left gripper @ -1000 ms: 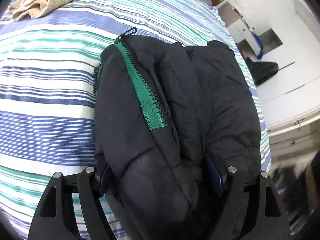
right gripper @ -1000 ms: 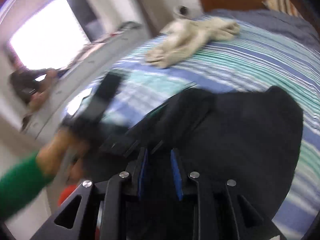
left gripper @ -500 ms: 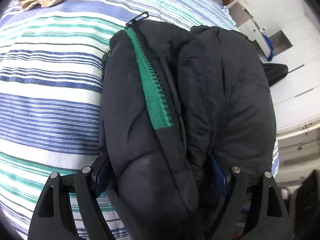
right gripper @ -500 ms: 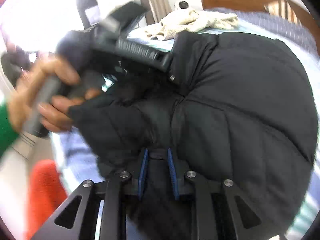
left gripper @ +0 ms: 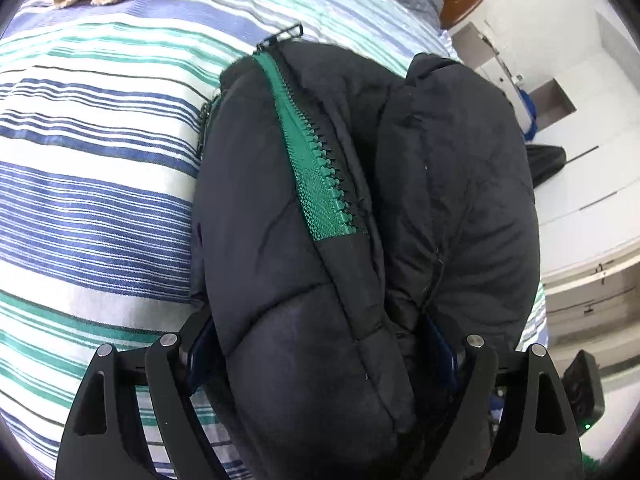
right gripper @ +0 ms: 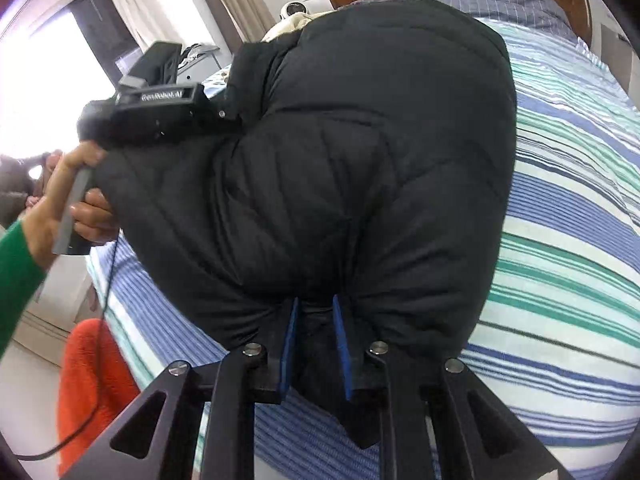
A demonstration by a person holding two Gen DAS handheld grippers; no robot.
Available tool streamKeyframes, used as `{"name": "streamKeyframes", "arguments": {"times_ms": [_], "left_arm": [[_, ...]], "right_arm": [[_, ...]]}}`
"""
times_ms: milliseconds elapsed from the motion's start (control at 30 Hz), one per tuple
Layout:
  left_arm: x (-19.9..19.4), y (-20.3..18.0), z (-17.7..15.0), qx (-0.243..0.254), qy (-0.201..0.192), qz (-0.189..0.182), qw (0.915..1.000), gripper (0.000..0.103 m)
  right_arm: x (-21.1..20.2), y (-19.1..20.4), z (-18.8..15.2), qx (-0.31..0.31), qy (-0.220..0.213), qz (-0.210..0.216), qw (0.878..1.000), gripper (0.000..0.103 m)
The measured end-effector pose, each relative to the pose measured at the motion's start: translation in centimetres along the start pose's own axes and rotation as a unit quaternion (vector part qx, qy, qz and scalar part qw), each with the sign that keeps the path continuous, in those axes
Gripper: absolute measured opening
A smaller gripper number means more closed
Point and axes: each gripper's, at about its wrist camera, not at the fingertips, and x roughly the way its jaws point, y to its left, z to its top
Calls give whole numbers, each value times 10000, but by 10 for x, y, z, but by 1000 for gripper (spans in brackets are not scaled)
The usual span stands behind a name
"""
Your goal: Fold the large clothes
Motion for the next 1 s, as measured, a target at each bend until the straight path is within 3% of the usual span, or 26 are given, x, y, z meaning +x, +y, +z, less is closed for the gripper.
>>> {"name": "streamKeyframes", "arguments": {"times_ms": [167,233,300,367,500,533,600,667,733,767,800,900,1000], "left_arm": [[-37,-24,-12,144,-325,216,9991,87],[-61,-26,-21,283,-489,274,9980,95],[-84,-15,-32,218,-643,321,9972,98],[-97,3,-37,-5,-712,203,9973,98],[-97,31,-39,-499,-760,-59,9958,98],[-94,34,-39,-623,-768,-223,9948,98],[-83,36,-33,-749,-753,-539,9929,98],[-72,39,-33,-896,-722,-841,9898,98],[-62,46,-31,-1044,-648,-1164,9856,99],[-55,50,-29,-1121,-611,-1318,9830,99],[-50,52,-27,-1160,-569,-1453,9809,99],[-31,54,-20,-1104,-384,-1918,9744,99],[-18,47,-11,-884,-215,-2242,9703,99]], "right_arm": [[-37,3,-11,-25,-216,173,9996,22],[-58,3,-19,41,-353,223,9991,46],[-81,2,-29,87,-646,7,9979,60],[-99,3,-27,8,-887,-214,9958,60],[-108,18,9,-202,-1212,-63,9924,59],[-104,27,24,-330,-1257,6,9915,51],[-90,39,48,-518,-1268,213,9904,47],[-55,56,61,-570,-1032,520,9917,46],[-15,67,67,-570,-508,827,9936,45],[9,73,64,-627,-211,780,9948,45],[22,79,60,-740,-216,605,9952,44],[32,96,51,-1147,-273,146,9929,44],[32,96,50,-1141,-199,99,9932,43]]}}
